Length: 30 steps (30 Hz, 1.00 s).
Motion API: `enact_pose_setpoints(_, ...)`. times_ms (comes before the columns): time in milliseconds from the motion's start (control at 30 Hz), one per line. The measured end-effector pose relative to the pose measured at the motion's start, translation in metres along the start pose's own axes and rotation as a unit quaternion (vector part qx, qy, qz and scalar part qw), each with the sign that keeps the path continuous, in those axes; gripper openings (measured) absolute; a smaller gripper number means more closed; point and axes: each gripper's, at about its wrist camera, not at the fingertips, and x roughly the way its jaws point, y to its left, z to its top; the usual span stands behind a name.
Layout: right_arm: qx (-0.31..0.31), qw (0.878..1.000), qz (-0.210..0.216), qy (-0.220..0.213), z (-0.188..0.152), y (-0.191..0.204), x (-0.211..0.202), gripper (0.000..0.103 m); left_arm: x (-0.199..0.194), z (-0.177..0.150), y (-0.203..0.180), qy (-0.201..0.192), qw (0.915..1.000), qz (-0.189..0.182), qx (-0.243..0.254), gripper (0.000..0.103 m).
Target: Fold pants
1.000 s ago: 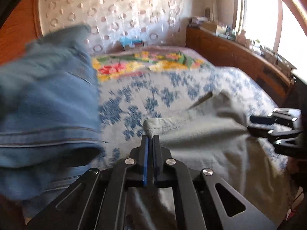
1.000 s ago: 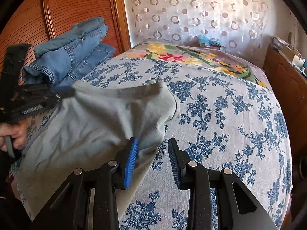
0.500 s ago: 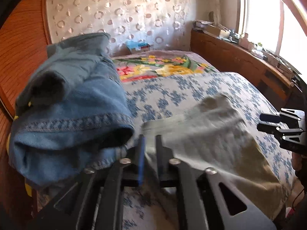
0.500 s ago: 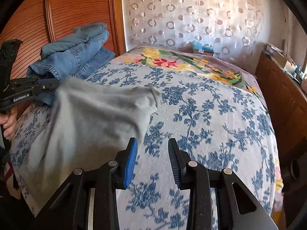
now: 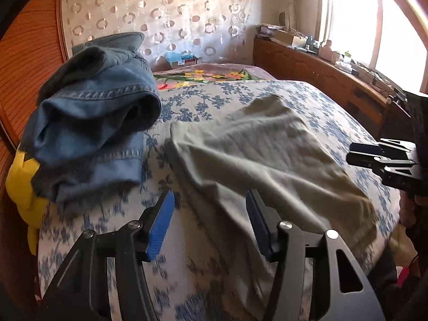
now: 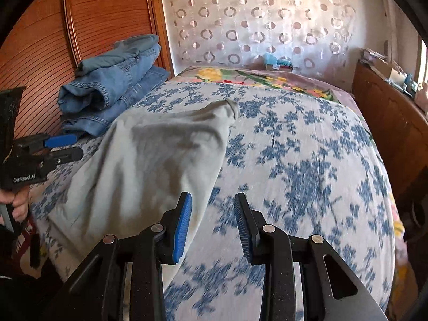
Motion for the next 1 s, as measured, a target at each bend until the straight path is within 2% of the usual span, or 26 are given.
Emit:
enact_pose_setpoints(233,0.005,1.0,0.013,-0.003,-0.015,0.015,-0.019,0.034,-0.017,-0.032,-0.024,0.015,0.9994,-0.03,0.008,0.038)
enact_pose_setpoints(600,0.013,1.0,0.017,0.007,-0.037,0.024,-0.034,0.034,-0.025,-0.063,-0.036,0.039,0.998,-0.049,0.001,0.033)
enact_pose_setpoints(667,0.018,1.0,0.016,0.01,-0.04,0.023,-0.034,0.034,-0.024,-0.064,-0.037,0.041,0.9979,-0.05,0.0,0.029)
enact_pose_setpoints(733,0.023,1.0,0.014,0.012,-0.043,0.021,-0.034,0.034,-0.023,-0.064,-0.039,0.042,0.9977,-0.053,0.003,0.016)
enact_pose_setpoints(767,0.025,0.999,0.014,0.013,-0.043,0.021,-0.035,0.034,-0.024,-0.064,-0.039,0.041,0.9978,-0.052,0.004,0.014)
enact_pose_setpoints(1000,0.039,0.999,0.008,0.011,-0.047,0.015,-0.041,0.034,-0.056,-0.059,-0.046,0.018,0.9983,-0.055,0.009,0.012)
